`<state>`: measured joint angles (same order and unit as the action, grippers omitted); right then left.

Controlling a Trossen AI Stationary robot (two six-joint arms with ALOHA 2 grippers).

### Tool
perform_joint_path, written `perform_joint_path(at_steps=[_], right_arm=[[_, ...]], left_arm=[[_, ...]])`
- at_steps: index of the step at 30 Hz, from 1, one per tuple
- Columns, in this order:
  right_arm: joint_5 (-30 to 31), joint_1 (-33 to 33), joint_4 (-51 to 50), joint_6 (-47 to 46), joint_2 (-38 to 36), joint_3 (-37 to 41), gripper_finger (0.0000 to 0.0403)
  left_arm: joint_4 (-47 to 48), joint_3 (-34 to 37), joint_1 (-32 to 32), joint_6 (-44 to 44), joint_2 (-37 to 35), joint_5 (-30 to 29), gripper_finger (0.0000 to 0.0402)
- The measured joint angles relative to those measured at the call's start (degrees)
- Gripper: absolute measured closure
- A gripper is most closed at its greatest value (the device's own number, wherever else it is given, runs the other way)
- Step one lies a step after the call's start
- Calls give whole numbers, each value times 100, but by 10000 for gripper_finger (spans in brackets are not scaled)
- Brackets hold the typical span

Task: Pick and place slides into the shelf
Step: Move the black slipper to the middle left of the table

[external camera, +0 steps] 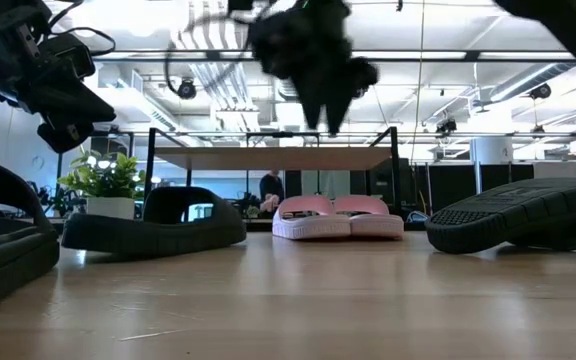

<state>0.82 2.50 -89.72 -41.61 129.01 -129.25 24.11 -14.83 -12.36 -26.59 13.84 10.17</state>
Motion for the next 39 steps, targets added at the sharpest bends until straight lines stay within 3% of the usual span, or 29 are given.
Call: perform_joint_path(at_steps=[8, 12, 14, 18, 20, 23, 24, 27, 36, 39], right_arm=[[-1601, 478, 15, -9, -668, 1673, 225], [-3156, 880, 463, -1106, -1237, 2752, 226], [-3381, 1136, 1140, -1922, -1540, 3380, 227], [-2541, 1765, 2561, -4499, -2398, 4695, 237], [-1500, 2182, 3236, -6123, -2873, 5254, 240], [518, 2991, 3374, -8806, -3419, 5923, 243], [842, 3125, 3340, -8936, -3524, 6070, 243], [503, 3207, 3269, -9019, -3600, 6340, 244], [1703, 2973, 3317, -8902, -3530, 7027, 248], [1763, 2784, 3309, -8891, -3597, 7127, 248]], left_arm=[[43, 0, 1, 0, -22, 0, 380], [42, 0, 0, 4, -12, 2, 380], [40, 0, -2, 4, 7, 2, 380], [39, 0, 0, 4, 9, 2, 380], [40, 0, 0, 4, 5, 2, 380], [40, 0, 0, 4, 1, 2, 380], [40, 0, 0, 4, 1, 2, 380], [40, 0, 0, 4, 1, 2, 380], [35, 0, 0, 2, 11, 4, 380], [34, 0, 0, 2, -2, 2, 380]])
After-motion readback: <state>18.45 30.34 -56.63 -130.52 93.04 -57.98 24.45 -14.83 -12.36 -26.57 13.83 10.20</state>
